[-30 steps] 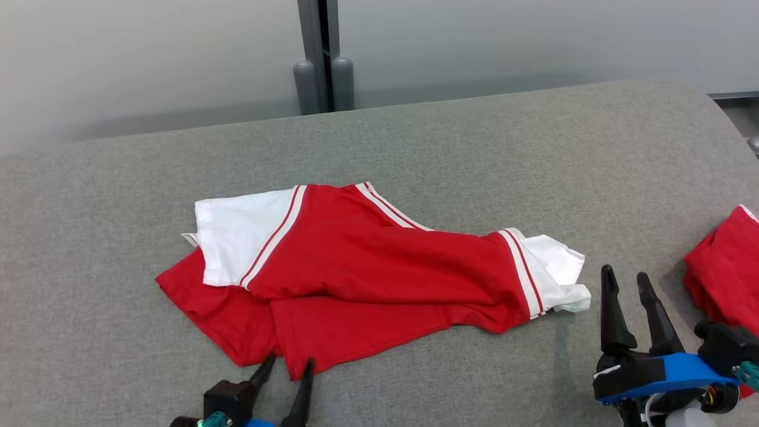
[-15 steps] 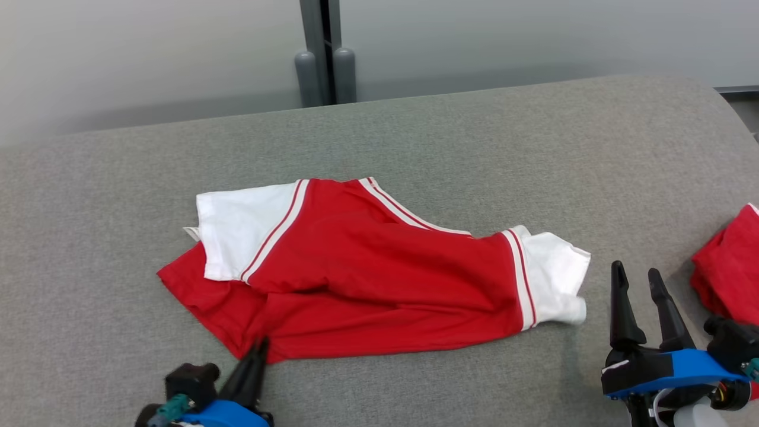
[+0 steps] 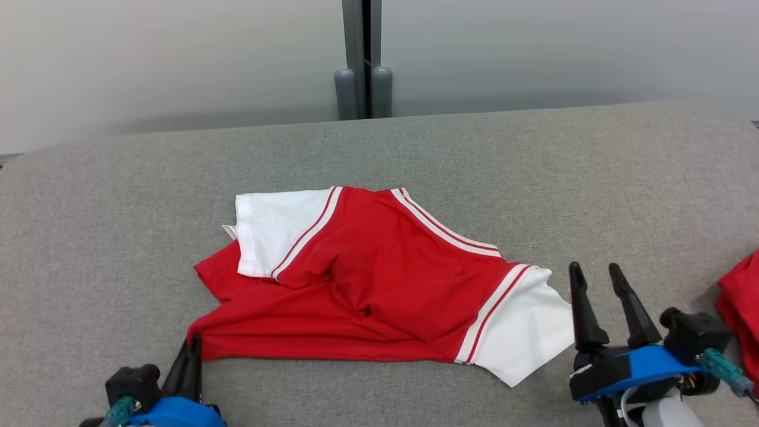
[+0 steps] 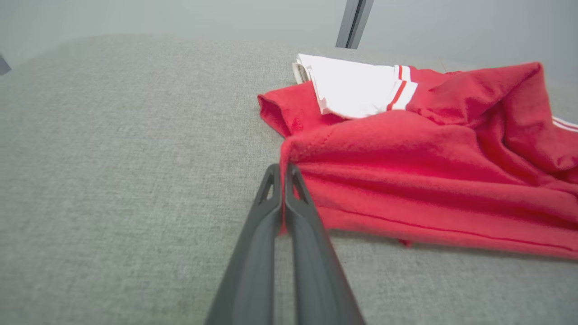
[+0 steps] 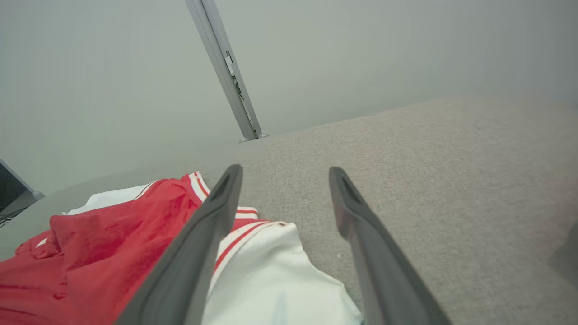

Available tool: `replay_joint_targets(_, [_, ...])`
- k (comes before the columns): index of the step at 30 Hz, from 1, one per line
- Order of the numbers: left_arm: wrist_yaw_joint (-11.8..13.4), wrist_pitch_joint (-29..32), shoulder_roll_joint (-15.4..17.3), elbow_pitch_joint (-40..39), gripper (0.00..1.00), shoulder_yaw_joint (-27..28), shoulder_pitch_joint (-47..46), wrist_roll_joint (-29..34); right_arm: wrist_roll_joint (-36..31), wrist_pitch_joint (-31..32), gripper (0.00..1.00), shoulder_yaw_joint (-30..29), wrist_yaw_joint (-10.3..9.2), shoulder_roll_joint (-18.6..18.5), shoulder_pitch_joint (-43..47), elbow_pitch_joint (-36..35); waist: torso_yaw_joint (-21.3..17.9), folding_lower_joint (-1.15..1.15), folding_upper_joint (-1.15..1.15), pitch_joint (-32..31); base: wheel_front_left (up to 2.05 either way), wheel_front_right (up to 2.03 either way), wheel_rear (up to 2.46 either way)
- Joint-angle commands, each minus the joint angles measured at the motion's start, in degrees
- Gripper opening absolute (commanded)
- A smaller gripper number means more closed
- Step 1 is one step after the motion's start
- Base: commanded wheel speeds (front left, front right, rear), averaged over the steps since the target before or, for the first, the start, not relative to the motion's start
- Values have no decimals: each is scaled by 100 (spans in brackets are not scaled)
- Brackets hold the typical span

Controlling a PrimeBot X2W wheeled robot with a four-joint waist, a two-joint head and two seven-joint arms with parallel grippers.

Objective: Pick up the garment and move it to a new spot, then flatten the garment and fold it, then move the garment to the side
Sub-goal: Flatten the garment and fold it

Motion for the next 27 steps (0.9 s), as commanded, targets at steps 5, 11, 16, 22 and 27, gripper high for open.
replay_joint_targets(5, [-24, -15, -108, 196, 100, 145, 91, 224, -412, -18, 100, 280, 2, -15, -73, -136, -1, 0, 0, -101, 0, 0, 0])
replay_joint_targets(11, [87, -15, -223, -74, 100, 230, 260, 705, -857, -18, 100, 429, 2, -15, 108, -124, 13, 0, 0, -258, 0, 0, 0])
replay_joint_targets(16, [96, -15, -296, -99, 100, 309, 396, 907, -1055, -18, 100, 444, 2, -15, 239, 31, -39, 0, 0, -416, 0, 0, 0])
replay_joint_targets(22, [21, -15, -348, 82, 100, 396, 398, 946, -1002, -18, 100, 475, 2, -15, 266, 119, -122, 0, 0, -423, 0, 0, 0])
replay_joint_targets(27, [-34, -15, -279, 206, 100, 497, 258, 939, -929, -18, 100, 487, 2, -15, 169, 109, -163, 0, 0, -291, 0, 0, 0])
